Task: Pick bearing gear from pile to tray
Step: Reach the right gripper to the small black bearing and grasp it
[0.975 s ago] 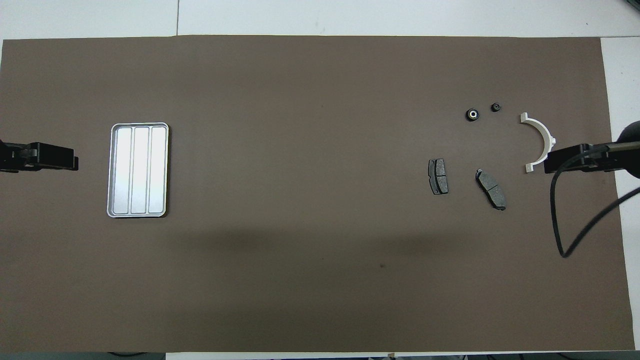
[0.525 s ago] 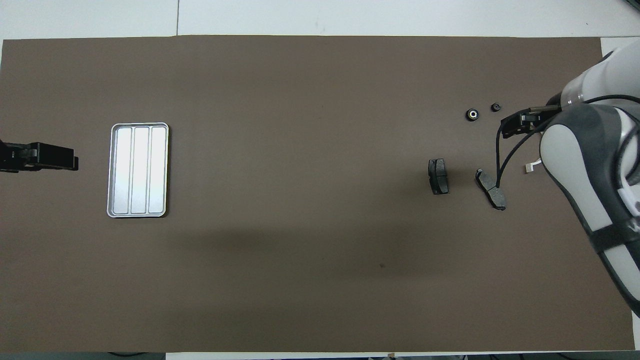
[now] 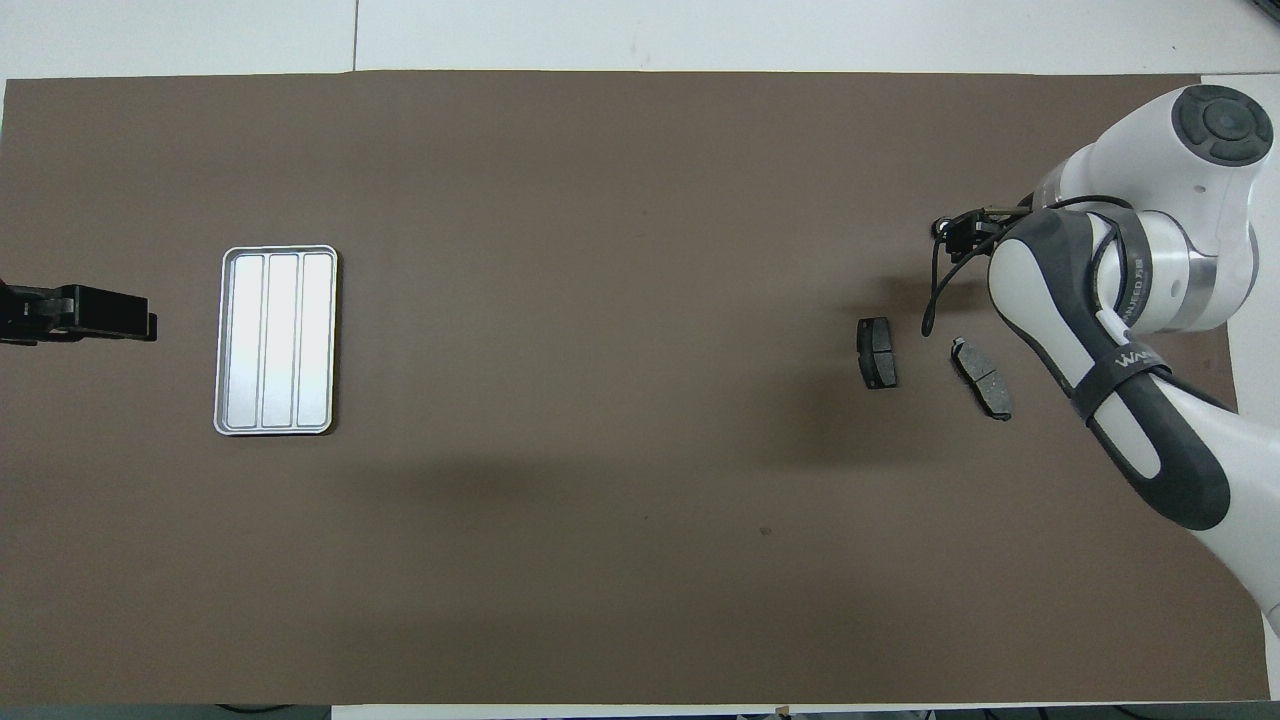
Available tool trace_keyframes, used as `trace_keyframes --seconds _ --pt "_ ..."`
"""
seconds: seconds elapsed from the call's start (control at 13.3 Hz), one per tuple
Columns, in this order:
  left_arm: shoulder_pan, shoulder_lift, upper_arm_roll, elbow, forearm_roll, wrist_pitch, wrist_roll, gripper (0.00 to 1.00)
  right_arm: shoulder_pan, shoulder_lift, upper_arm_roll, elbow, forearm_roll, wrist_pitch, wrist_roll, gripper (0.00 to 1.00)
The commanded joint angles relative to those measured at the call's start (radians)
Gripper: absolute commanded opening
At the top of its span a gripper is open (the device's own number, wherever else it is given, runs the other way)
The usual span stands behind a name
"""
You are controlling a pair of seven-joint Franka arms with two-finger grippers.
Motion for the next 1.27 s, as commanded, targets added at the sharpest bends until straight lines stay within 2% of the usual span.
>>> trace_keyframes --seconds 0.0,0.3,0.53,1.05,1.2 --pt "-0.004 -0.034 0.004 -0.036 0.006 0.006 0.002 1.0 0.017 0.094 0.004 0.081 -0.024 0.037 0.126 1.0" --pt "-0.004 -0.034 0.004 -0.036 0.005 0.006 0.002 1.0 0.04 0.154 0.004 0.117 -0.061 0.042 0.18 1.0" --pt "-0.004 -0.034 0.002 -0.036 0.006 0.006 0.002 1.0 0.04 0.209 0.005 0.197 -0.055 0.028 0.212 0.99" --pt "-0.004 -0.034 0.004 -0.036 0.005 0.006 0.002 1.0 0.026 0.232 0.007 0.209 0.0 0.019 0.293 0.9" --pt "-0.004 -0.034 0.002 -0.036 0.006 0.006 0.002 1.0 0.026 0.235 0.007 0.21 0.001 0.021 0.297 0.85"
